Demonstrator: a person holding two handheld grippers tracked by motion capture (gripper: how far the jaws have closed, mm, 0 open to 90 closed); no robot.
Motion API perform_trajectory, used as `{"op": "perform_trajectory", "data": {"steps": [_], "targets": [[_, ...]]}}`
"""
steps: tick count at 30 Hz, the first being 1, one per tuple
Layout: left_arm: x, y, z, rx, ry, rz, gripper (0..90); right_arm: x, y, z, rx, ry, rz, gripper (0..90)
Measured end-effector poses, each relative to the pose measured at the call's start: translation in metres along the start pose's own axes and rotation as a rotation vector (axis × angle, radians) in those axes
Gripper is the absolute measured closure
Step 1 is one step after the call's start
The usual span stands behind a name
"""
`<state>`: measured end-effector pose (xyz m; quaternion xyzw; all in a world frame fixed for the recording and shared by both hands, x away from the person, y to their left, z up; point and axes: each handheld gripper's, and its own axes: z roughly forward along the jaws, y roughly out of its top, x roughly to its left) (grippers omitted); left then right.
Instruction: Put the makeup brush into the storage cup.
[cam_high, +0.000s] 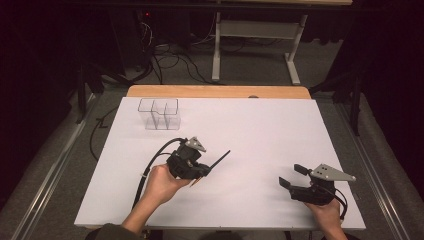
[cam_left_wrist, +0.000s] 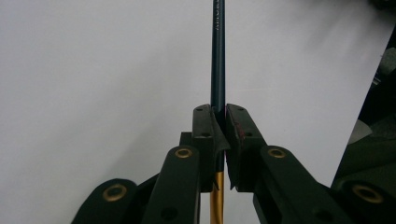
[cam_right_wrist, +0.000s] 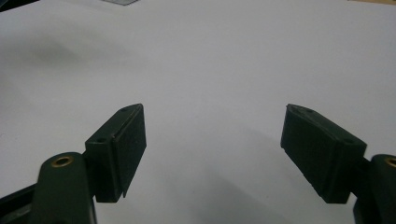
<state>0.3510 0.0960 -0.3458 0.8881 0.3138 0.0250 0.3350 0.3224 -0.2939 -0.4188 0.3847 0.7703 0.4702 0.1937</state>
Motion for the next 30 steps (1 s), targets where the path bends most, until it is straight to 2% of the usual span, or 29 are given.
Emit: {"op": "perform_trajectory", "data": {"steps": [7,14,20,23,27,29,30], "targets": [[-0.010,0.007,0.007,-0.003,-0.028,0.032,82.7,0.000,0.000,0.002,0.003,0.004,-0.002,24.3],[-0.020,0.012,0.006,-0.021,-0.065,0.066,82.7,0.001,0.001,0.003,0.003,0.004,-0.007,24.4],[-0.023,0.012,0.007,-0.016,-0.067,0.082,82.7,0.003,0.004,0.004,0.003,0.011,-0.013,26.0],[-0.023,0.012,0.009,-0.011,-0.070,0.083,82.7,0.009,0.010,0.005,0.009,0.017,-0.035,27.8],[-0.022,0.013,0.013,-0.001,-0.072,0.085,82.7,0.023,0.018,0.004,0.023,0.018,-0.112,31.9],[-0.022,0.013,0.015,0.002,-0.073,0.084,82.7,0.030,0.025,0.004,0.007,0.030,-0.160,33.9],[-0.022,0.013,0.016,0.007,-0.074,0.086,82.7,0.030,0.025,0.004,0.007,0.030,-0.160,33.9]]}}
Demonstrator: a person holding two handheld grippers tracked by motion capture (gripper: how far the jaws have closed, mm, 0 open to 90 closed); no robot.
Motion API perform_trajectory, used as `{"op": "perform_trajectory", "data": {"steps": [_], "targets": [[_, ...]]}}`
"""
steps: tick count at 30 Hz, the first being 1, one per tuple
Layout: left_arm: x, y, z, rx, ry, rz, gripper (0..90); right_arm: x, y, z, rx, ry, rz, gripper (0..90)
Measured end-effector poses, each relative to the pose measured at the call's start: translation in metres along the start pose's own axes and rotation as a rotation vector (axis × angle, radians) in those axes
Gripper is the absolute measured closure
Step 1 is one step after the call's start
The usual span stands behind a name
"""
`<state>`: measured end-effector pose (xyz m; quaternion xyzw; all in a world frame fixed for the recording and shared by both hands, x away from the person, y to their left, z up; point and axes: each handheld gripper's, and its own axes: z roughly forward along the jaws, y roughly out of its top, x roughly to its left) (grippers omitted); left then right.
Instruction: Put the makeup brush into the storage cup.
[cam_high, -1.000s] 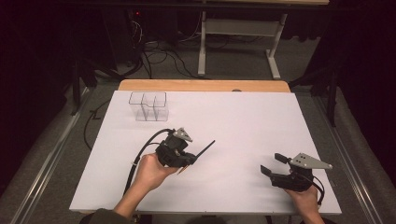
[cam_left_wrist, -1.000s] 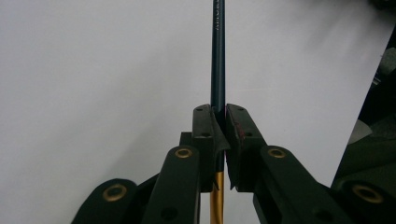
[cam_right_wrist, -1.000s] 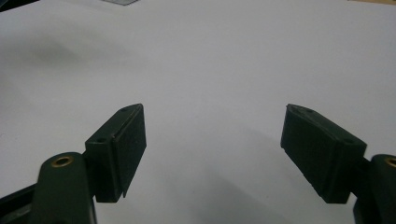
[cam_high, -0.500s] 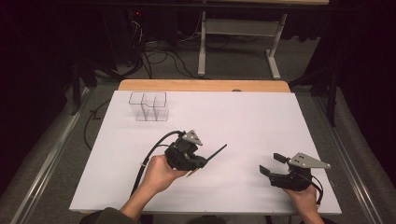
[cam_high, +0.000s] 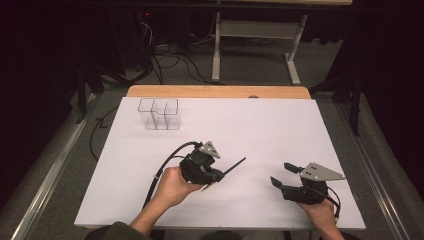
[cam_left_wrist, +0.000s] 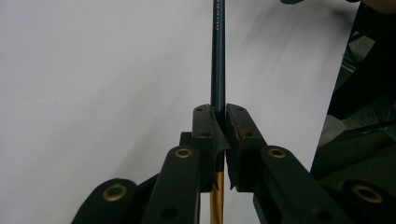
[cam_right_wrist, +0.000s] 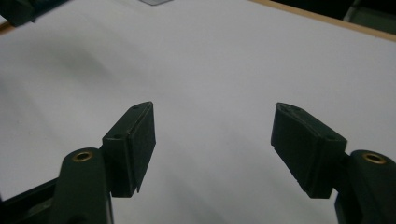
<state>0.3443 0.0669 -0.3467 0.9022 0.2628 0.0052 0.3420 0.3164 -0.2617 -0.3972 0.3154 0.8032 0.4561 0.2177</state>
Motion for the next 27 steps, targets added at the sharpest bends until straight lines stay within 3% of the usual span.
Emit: {"op": "perform_trajectory", "data": {"steps": [7,15,20,27], "targets": [[0.000,0.000,0.003,0.010,0.002,0.001,82.7,0.024,0.022,0.015,0.008,0.034,-0.102,37.8],[0.002,0.000,0.005,0.024,0.004,-0.001,82.7,0.039,0.042,0.032,-0.032,0.082,-0.148,37.9],[0.001,-0.001,0.008,0.034,-0.001,0.003,82.7,0.044,0.053,0.037,-0.067,0.105,-0.148,38.0],[0.001,-0.001,0.011,0.040,-0.008,0.005,82.7,0.044,0.053,0.039,-0.061,0.113,-0.141,38.1]]}}
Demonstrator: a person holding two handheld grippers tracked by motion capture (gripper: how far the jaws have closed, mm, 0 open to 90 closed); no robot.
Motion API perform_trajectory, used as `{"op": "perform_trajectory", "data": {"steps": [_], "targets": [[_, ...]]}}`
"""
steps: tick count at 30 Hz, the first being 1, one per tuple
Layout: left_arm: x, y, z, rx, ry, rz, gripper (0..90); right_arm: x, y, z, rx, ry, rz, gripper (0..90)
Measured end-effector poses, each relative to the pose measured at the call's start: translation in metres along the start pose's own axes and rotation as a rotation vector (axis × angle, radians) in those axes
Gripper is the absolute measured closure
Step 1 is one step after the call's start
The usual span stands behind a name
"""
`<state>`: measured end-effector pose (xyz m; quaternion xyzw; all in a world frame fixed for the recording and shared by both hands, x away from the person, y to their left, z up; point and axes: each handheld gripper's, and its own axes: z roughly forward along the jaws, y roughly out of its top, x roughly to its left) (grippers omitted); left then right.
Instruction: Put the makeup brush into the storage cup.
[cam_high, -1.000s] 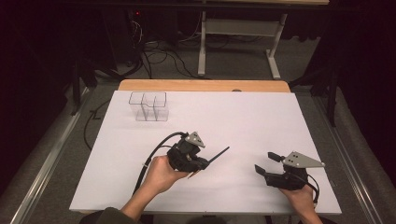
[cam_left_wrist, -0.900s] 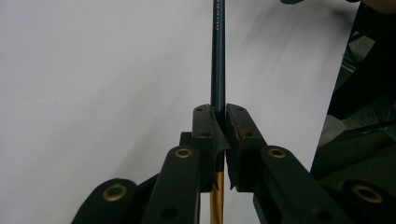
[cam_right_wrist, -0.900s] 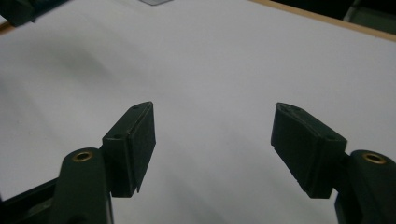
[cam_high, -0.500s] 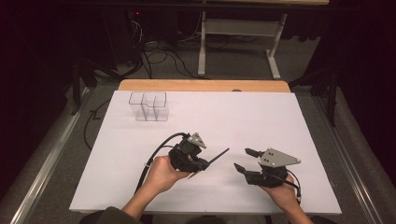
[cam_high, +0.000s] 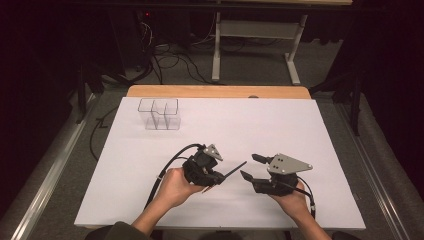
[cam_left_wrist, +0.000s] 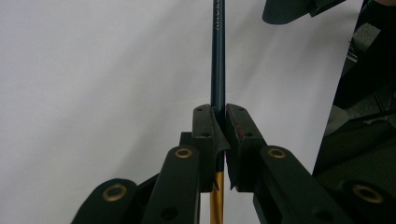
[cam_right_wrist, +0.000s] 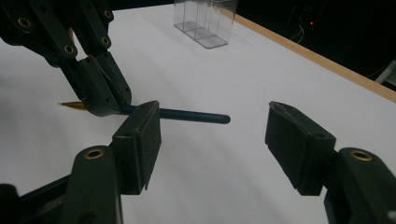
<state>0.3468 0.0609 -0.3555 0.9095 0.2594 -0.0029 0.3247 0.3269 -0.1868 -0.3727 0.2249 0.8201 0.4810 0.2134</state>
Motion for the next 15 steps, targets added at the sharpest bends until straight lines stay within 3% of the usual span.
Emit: {"op": "perform_trajectory", "data": {"steps": [15], "targets": [[-0.0011,-0.0003,0.0042,0.023,-0.003,0.010,82.7,0.0047,0.0068,0.0091,0.002,0.042,-0.022,37.6]]}}
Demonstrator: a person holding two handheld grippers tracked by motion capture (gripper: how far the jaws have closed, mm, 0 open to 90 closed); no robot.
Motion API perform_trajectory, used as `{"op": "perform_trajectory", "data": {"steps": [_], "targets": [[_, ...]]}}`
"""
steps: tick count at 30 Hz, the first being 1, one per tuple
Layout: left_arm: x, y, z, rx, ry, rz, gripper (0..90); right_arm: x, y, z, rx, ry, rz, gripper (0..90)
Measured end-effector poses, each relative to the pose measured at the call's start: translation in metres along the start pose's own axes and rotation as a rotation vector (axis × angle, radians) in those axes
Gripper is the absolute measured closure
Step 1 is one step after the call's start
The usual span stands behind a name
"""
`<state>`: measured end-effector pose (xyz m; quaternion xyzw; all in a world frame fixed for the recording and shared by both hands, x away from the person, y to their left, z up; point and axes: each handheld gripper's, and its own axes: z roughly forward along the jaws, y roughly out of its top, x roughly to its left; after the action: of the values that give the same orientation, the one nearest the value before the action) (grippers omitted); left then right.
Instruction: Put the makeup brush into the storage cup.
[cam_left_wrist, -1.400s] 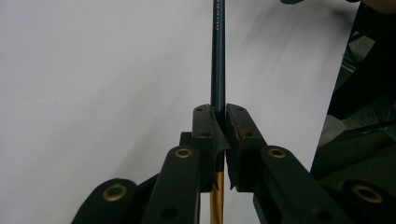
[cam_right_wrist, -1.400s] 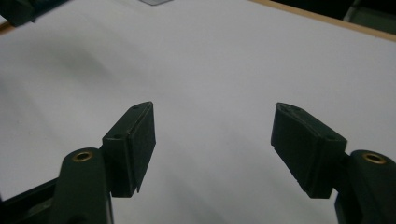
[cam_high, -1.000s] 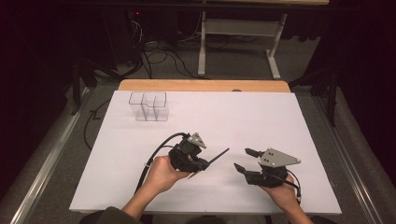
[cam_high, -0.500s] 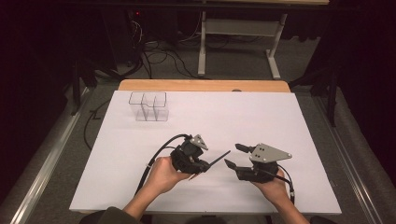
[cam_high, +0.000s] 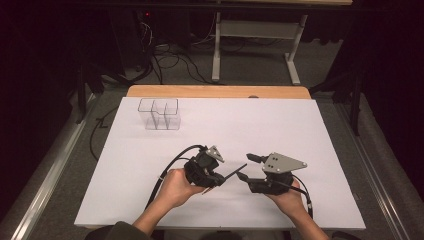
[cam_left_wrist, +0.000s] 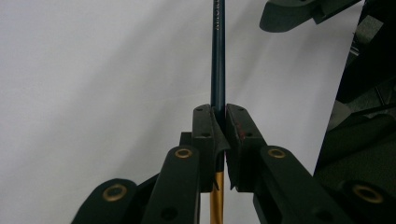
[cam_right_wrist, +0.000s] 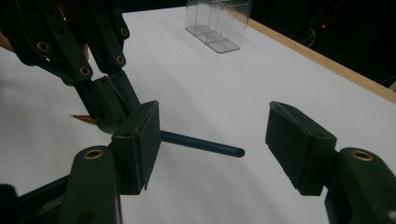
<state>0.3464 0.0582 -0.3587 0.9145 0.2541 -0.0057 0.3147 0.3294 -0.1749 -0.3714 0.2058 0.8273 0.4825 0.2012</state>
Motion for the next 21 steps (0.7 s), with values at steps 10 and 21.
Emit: {"op": "perform_trajectory", "data": {"steps": [10,21], "targets": [[0.0000,0.0000,-0.0007,0.000,0.001,0.002,82.7,0.0039,0.0011,0.0066,0.013,0.023,-0.026,36.7],[0.0001,0.0000,-0.0019,-0.004,-0.006,-0.001,82.7,0.0064,0.0006,0.0091,0.034,0.023,-0.046,36.5]]}}
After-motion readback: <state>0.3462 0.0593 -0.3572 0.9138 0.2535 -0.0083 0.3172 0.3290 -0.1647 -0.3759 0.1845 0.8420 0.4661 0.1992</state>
